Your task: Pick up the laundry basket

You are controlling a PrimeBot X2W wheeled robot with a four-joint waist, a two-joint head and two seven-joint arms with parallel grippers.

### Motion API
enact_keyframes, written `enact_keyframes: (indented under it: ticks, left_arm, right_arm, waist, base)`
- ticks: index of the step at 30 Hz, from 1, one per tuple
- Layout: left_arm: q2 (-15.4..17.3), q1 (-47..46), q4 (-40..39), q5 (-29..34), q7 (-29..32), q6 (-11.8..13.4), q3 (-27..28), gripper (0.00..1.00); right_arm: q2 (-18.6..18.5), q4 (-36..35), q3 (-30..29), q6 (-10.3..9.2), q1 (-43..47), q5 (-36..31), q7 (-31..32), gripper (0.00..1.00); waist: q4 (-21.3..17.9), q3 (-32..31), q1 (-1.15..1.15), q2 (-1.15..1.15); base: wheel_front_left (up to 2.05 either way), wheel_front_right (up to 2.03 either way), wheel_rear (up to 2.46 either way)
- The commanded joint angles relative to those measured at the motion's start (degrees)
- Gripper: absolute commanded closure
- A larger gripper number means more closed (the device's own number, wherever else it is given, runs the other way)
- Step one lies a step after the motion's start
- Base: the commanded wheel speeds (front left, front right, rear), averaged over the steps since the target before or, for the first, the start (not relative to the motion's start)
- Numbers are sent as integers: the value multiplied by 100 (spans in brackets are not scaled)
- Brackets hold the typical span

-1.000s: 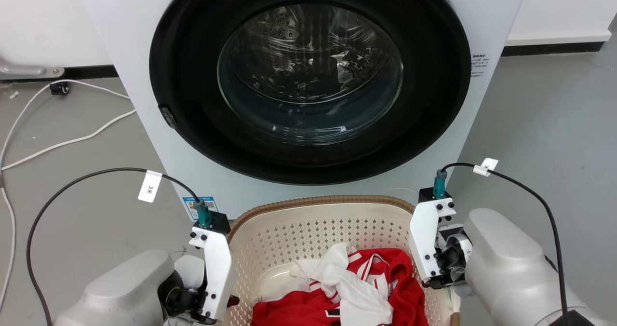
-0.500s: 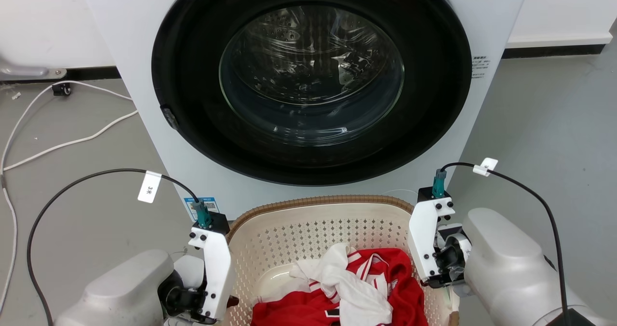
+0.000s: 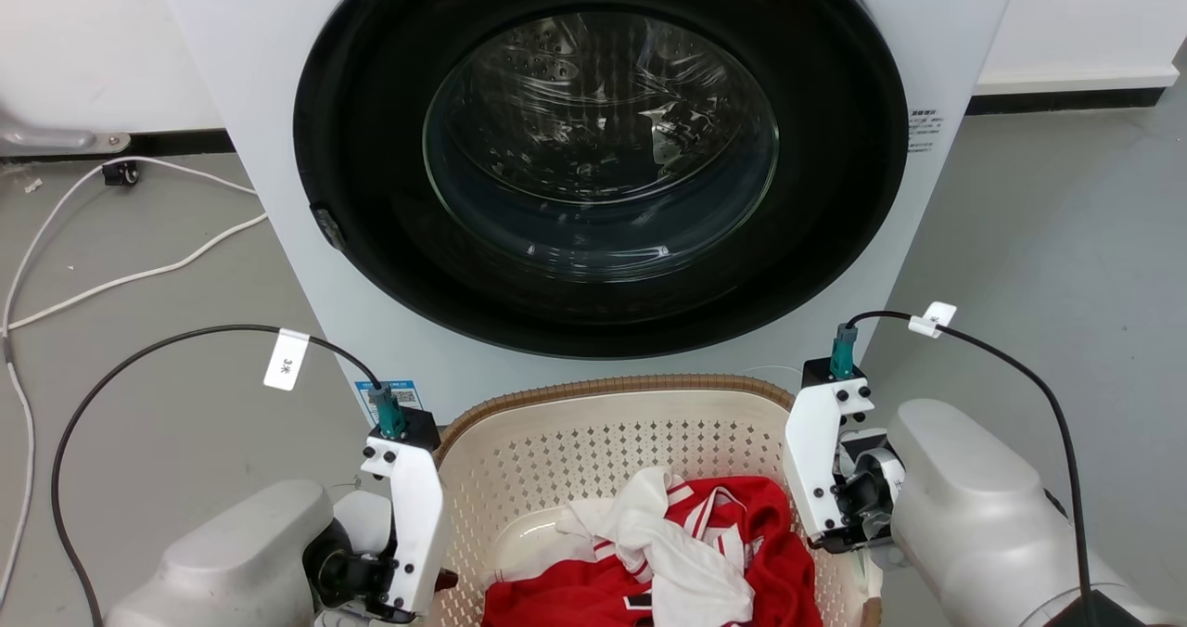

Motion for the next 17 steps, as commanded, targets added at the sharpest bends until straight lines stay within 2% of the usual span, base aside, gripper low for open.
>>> enact_keyframes:
  ticks: [1, 17]
  left_arm:
    - [-2, -63, -17, 19, 44, -74, -12, 100]
    - [-25, 0, -43, -6, 93, -74, -12, 100]
  right_arm:
    - [0, -5, 60, 78, -109, -10, -32, 100]
    - [2, 27, 219, 78, -49, 118, -81, 100]
  waist:
    - [0, -1, 0, 0]
    - [-7, -43, 0, 0]
  base:
    - [0, 0, 0]
    - [0, 0, 0]
